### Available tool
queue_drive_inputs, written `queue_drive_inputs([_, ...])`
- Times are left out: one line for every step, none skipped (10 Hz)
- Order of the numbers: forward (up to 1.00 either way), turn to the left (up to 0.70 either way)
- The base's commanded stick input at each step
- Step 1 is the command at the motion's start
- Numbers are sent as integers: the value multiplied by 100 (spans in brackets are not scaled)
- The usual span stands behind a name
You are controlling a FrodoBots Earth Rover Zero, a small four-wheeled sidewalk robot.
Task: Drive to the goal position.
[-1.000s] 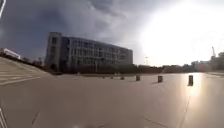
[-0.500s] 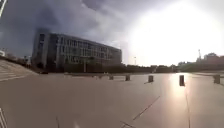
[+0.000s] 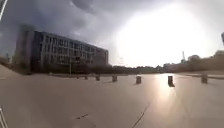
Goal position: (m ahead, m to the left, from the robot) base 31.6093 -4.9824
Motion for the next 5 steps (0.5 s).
queue_drive_inputs([70, -27])
queue_drive_inputs([70, -27])
queue_drive_inputs([70, -27])
queue_drive_inputs([70, -27])
queue_drive_inputs([70, -27])
